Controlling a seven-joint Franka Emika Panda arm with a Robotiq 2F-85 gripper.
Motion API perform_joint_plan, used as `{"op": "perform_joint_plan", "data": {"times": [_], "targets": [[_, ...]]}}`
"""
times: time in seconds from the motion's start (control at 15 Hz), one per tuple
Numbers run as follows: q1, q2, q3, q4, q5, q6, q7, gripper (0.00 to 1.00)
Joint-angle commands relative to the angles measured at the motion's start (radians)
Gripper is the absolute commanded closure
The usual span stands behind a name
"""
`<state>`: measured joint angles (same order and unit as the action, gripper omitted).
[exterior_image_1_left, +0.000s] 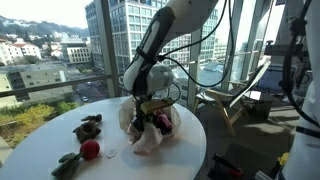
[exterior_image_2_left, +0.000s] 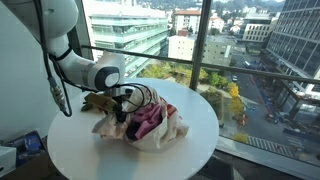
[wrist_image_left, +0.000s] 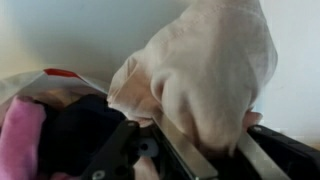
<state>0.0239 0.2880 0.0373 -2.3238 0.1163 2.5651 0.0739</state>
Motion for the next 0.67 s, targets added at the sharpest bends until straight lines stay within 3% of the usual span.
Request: {"op": "perform_joint_plan", "data": {"times": [0.0,0.4,0.6], "targets": [[0.002,-0.12,-0.065,-0.019,-0.069,0.023,0.074,0.87],[-0.003,-0.226,-0.139,-0.005,-0.283,0.093,0.26,0.87],[-0.017,-0.199,-0.143,0.019,-0.346,0.092,0.314,0.87]]}}
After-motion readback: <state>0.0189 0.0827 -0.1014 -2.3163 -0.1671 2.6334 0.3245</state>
